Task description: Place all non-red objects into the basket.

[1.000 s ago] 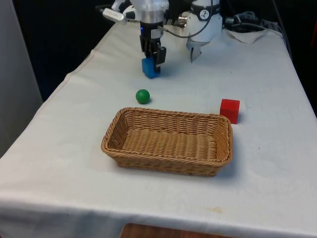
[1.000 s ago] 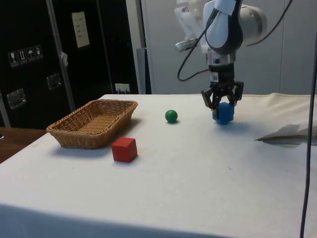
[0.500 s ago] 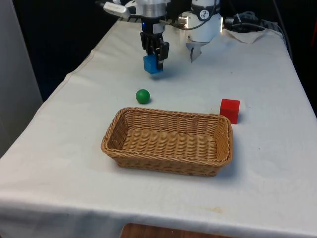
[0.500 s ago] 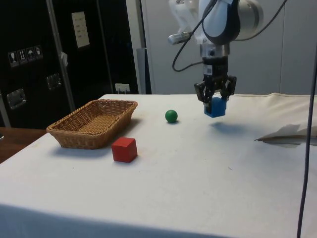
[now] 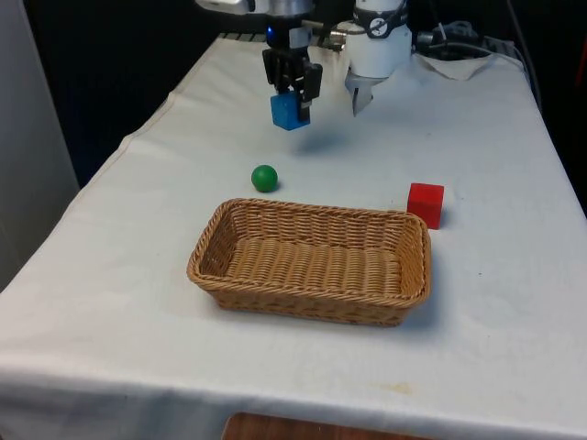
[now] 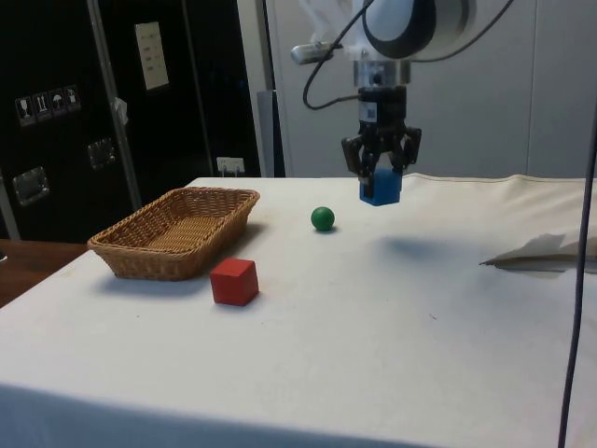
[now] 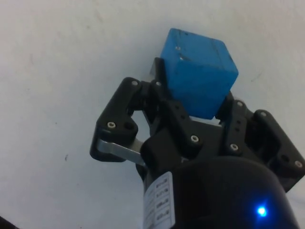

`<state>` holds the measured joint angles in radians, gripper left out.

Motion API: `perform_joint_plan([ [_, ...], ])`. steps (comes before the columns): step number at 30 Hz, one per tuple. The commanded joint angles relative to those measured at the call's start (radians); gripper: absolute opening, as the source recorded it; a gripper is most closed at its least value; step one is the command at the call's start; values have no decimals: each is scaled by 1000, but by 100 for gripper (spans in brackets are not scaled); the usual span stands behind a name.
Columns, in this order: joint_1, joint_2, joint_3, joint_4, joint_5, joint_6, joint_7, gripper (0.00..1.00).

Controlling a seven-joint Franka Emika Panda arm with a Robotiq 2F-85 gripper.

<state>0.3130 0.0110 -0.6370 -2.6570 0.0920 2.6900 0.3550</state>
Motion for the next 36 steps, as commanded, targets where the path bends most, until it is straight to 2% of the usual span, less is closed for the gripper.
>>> perform_joint_plan([
  [1,2,7,3,19,-29,-19,33,3],
  [3,4,5,9,33,-37,-35,46,3],
  [4,2,-4,9,24,-19,-27,24,3],
  [5,4,5,12,39,-41,-42,52,3],
  [10,5,18,26,90,-53,-90,74,3],
  [12,4,8,27,87,-43,-90,61,3],
  [13,6,25,29,106,-57,-104,80,3],
  [21,11,61,44,191,-55,-171,93,3],
  [22,7,54,44,185,-44,-165,77,3],
  [23,12,65,46,199,-53,-176,93,3],
  [30,11,125,71,283,-36,-216,92,3],
  [32,10,128,69,283,-42,-207,92,3],
  [36,10,161,79,329,-31,-232,86,3],
])
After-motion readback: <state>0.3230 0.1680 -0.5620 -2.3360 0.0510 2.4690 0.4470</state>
